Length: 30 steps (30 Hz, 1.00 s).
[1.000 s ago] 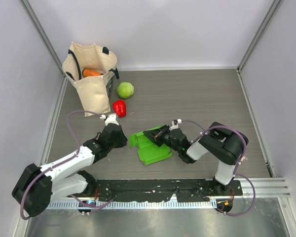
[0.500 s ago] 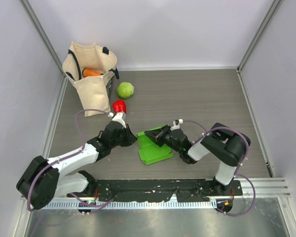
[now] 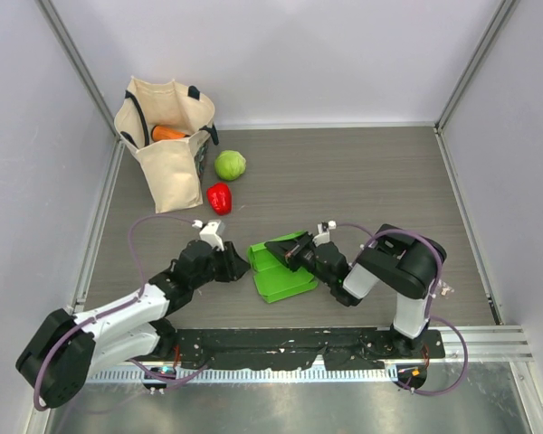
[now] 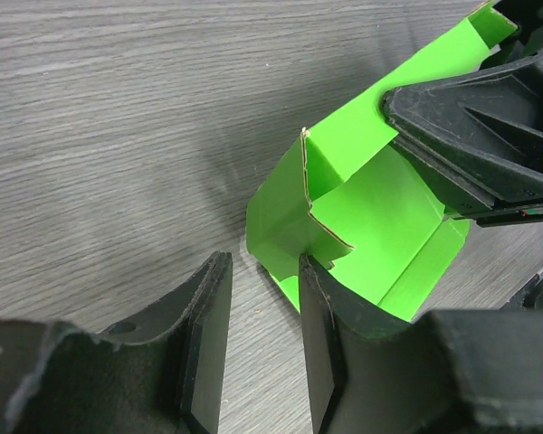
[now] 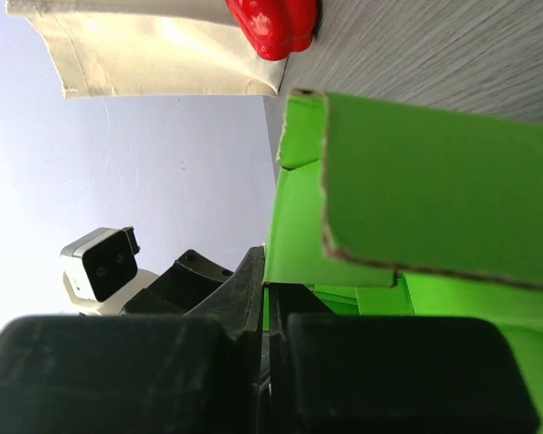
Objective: Fold the paper box
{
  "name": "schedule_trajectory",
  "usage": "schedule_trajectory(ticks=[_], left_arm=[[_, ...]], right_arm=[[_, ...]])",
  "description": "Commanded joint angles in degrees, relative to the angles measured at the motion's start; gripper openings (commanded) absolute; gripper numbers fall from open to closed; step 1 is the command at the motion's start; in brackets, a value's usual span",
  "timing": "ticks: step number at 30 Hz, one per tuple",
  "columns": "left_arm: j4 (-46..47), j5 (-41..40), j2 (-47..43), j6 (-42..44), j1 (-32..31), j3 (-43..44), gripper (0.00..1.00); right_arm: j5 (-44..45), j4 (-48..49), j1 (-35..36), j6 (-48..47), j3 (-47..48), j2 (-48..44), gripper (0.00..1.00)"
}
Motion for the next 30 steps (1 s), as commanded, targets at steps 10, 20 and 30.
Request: schedule_trajectory(ticks=[10,20,30], left_arm=[[8.8,-0.44,0.65,7.64,-0.19,-0.17,0.4],[12.15,-4.91,4.09,8.61,-3.35,0.8,0.35],[13.29,-8.78,5.75,10.63,-4.67,2.55,0.4]], right_arm=[[1.03,12.55,1.22,-3.17,-3.26,8.21,0.04],[1.2,10.27,1.13,-2.55,-3.0,6.81,0.03],[0.41,9.66,1.31,-0.79,-2.12,5.49,0.03]])
